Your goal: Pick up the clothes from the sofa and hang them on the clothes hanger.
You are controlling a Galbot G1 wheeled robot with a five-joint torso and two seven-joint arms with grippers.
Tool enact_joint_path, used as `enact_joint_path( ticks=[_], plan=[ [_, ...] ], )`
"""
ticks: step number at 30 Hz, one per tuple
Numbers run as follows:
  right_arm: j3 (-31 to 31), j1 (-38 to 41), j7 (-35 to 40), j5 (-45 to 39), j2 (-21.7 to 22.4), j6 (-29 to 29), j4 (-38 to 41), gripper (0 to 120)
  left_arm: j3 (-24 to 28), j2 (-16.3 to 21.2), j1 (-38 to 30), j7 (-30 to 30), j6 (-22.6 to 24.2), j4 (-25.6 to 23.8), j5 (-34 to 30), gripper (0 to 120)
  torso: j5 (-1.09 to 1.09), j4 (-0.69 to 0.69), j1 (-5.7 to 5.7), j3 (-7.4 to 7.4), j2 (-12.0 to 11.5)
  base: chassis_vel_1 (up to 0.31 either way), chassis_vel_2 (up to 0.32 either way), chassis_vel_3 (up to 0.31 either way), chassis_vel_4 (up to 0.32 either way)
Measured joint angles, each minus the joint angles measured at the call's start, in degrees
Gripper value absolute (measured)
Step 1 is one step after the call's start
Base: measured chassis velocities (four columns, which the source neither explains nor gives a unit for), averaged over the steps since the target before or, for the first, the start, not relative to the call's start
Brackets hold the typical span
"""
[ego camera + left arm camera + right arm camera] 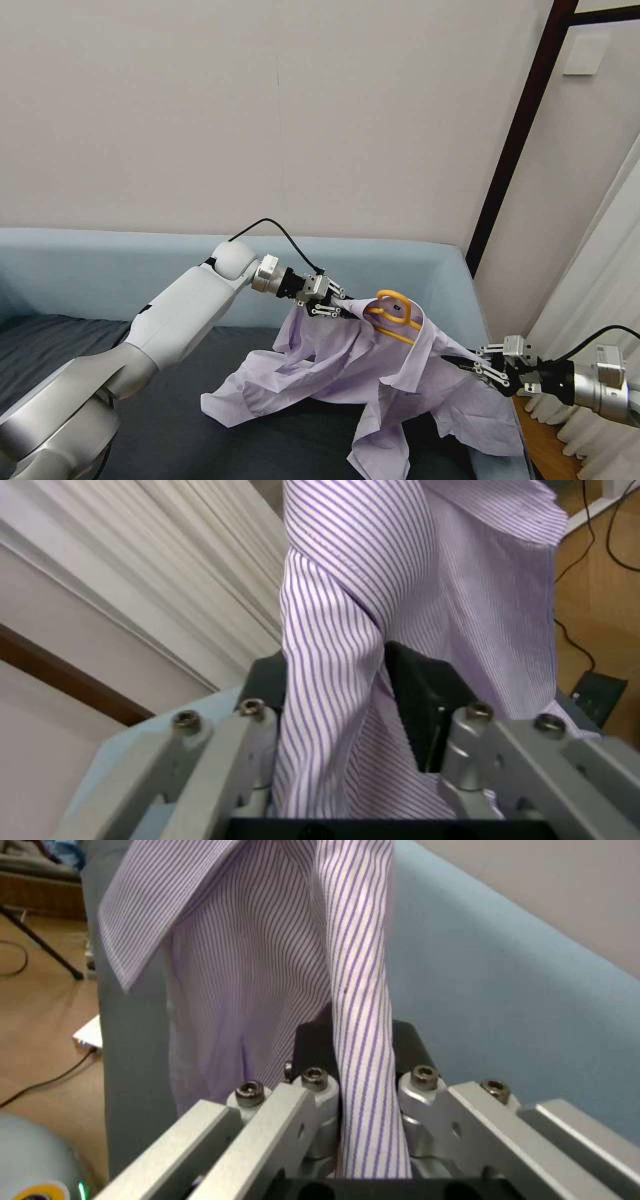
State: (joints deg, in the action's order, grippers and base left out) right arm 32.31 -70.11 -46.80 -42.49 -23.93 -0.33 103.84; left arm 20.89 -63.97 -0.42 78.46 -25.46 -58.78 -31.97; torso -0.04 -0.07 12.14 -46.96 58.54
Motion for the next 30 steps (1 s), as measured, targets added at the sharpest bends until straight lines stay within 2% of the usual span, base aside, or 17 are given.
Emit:
enact_joint_path(
  ticks=[1,3,5,10,11,16,17,20,21,22,25,27,30],
  plan=[
    [0.0,0.0,0.0,0.0,0.0,0.0,0.0,4,0.0,0.0,0.0,0.0,0.0,0.0,0.0,40,0.0,0.0,0.0,0.0,0.0,0.0,0.0,0.0,0.0],
    [0.1,-0.1,1.4,-2.8,0.5,-0.6,0.5,4,-0.4,1.6,-0.7,0.3,-0.4,-0.4,-2.2,50,0.0,-0.01,0.0,0.0,0.0,0.0,0.0,0.0,0.0],
    [0.1,-0.2,1.9,-3.8,0.7,-0.7,0.7,4,-0.7,2.4,-0.8,0.3,-0.5,-0.6,-3.1,53,0.0,0.0,0.0,0.0,0.0,0.0,0.0,0.0,0.0],
    [1.2,-1.4,6.7,-9.3,2.1,-2.8,3.2,3,-5.7,6.0,1.4,-2.0,-0.8,-2.8,-8.7,77,-0.01,0.02,0.0,0.0,0.0,0.0,0.0,0.0,0.0],
    [1.2,-1.4,6.7,-9.3,2.1,-2.8,3.2,3,-5.7,6.0,1.4,-2.0,-0.8,-2.8,-8.7,77,-0.01,0.02,0.0,0.0,0.0,0.0,0.0,0.0,0.0],
    [2.5,-1.7,11.5,-9.8,4.3,-5.8,6.0,1,-9.9,6.7,6.1,-9.6,-1.8,-6.1,-16.3,97,0.02,-0.01,0.0,0.01,0.0,0.0,0.0,0.0,0.0],
    [2.5,-1.7,11.5,-9.8,4.3,-5.8,6.0,1,-9.9,6.7,6.1,-9.6,-1.8,-6.1,-16.3,97,0.02,-0.01,0.0,0.01,0.0,0.0,0.0,0.0,0.0],
    [3.5,-1.9,15.4,-9.8,6.3,-8.0,7.8,1,-12.4,6.6,12.8,-18.4,-2.0,-10.9,-20.2,100,0.0,-0.02,0.0,0.0,0.0,0.0,0.0,0.0,0.0],
    [4.0,-2.0,17.2,-9.9,7.5,-9.4,8.8,1,-13.7,6.5,17.1,-22.2,-1.7,-14.1,-21.4,100,0.0,0.0,0.0,0.0,0.0,0.0,0.0,0.0,0.0],
    [4.0,-2.0,17.2,-9.9,7.5,-9.4,8.8,1,-13.7,6.5,17.1,-22.2,-1.7,-14.1,-21.4,100,0.0,0.0,0.0,0.0,0.0,0.0,0.0,0.0,0.0],
    [5.0,-1.9,20.0,-10.2,10.7,-12.2,10.5,1,-15.5,5.8,25.8,-25.9,-0.6,-20.9,-22.3,100,-0.01,0.01,-0.01,0.0,0.0,0.0,0.0,0.0,0.0],
    [5.4,-1.3,22.3,-10.7,12.9,-14.2,11.9,1,-16.1,5.0,29.5,-26.2,0.2,-23.8,-22.1,100,0.01,0.01,0.0,0.0,0.0,0.0,0.0,0.0,0.0],
    [5.7,-0.5,24.5,-11.8,15.4,-15.9,13.0,1,-16.2,3.7,32.4,-26.2,1.1,-25.5,-21.3,100,0.01,0.0,-0.01,0.01,0.0,0.0,0.0,0.0,0.0]
  ],
)
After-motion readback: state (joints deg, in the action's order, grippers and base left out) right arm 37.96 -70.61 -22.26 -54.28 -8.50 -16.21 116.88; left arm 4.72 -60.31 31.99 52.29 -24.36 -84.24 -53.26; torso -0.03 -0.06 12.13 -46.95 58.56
